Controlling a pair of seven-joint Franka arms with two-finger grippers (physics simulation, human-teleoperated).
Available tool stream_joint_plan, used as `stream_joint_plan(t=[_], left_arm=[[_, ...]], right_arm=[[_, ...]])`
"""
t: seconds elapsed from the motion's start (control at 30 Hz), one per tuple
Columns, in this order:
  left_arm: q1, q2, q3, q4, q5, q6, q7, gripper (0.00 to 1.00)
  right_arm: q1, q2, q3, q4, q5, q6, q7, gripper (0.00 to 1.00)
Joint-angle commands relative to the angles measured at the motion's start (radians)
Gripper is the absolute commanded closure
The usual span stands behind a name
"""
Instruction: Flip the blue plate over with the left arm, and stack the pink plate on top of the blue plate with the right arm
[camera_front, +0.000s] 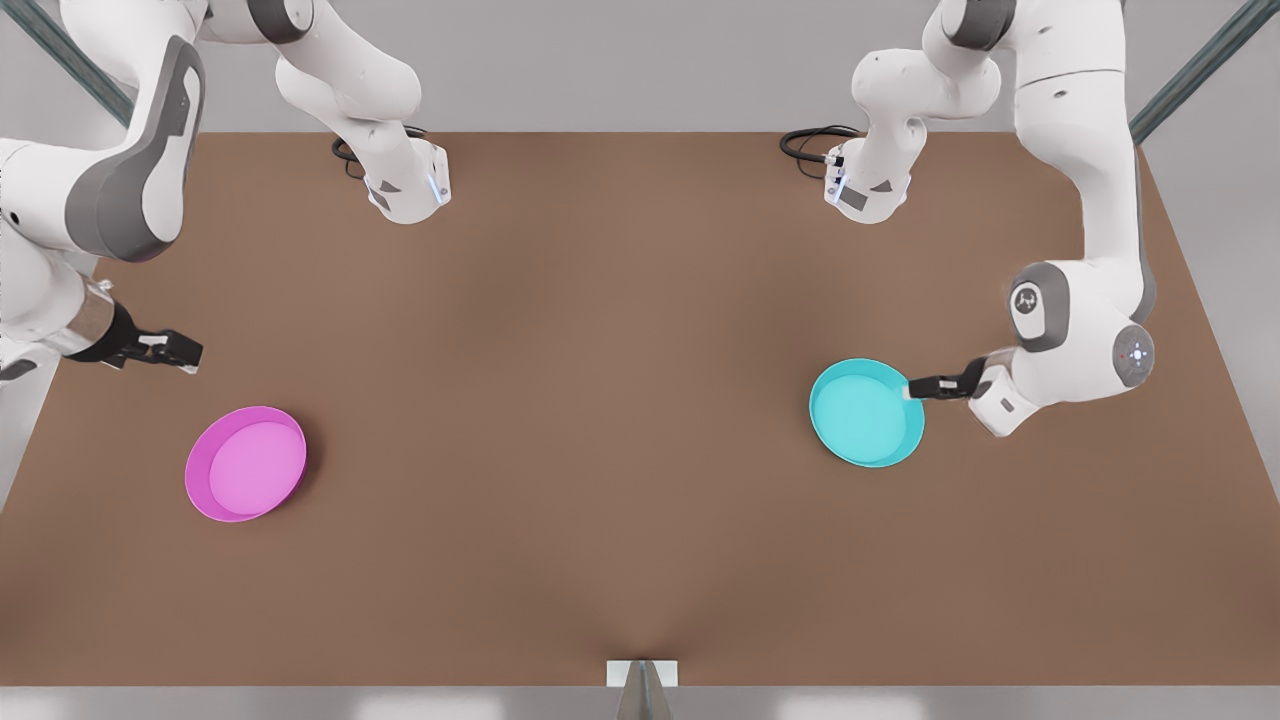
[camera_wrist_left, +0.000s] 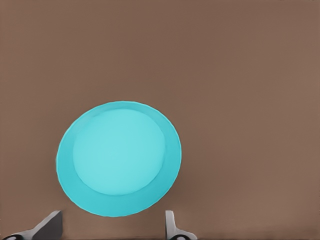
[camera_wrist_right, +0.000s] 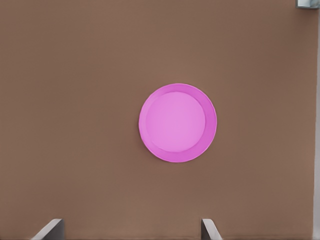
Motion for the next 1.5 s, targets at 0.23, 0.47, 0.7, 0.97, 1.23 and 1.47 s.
stream_joint_plan(t=[0.23,0.47,0.7,0.97,1.23,1.47], left_arm=[[0.022,0.118,0.09,-0.072,-0.281,0.098,0.241,0.02],[0.077,0.241,0.1,-0.04,-0.349,0.155,0.356,0.04],[0.065,0.288,0.103,-0.054,-0.401,0.213,0.384,0.29],[0.037,0.276,0.094,-0.121,-0.401,0.328,0.325,0.48],[0.028,0.279,0.094,-0.121,-0.401,0.327,0.324,0.72],[0.02,0.278,0.094,-0.12,-0.4,0.322,0.324,0.43]], right_arm=[[-0.007,0.029,-0.003,-0.011,0.002,-0.037,0.002,0.0],[-0.007,0.045,-0.005,-0.009,0.002,-0.037,0.002,0.0],[-0.01,0.057,-0.005,-0.009,0.0,-0.037,0.002,0.0],[-0.013,0.059,-0.005,-0.009,-0.002,-0.035,0.0,0.0],[-0.015,0.065,-0.005,-0.005,-0.002,-0.034,0.0,0.0],[-0.015,0.065,-0.006,-0.006,-0.002,-0.032,0.0,0.0]])
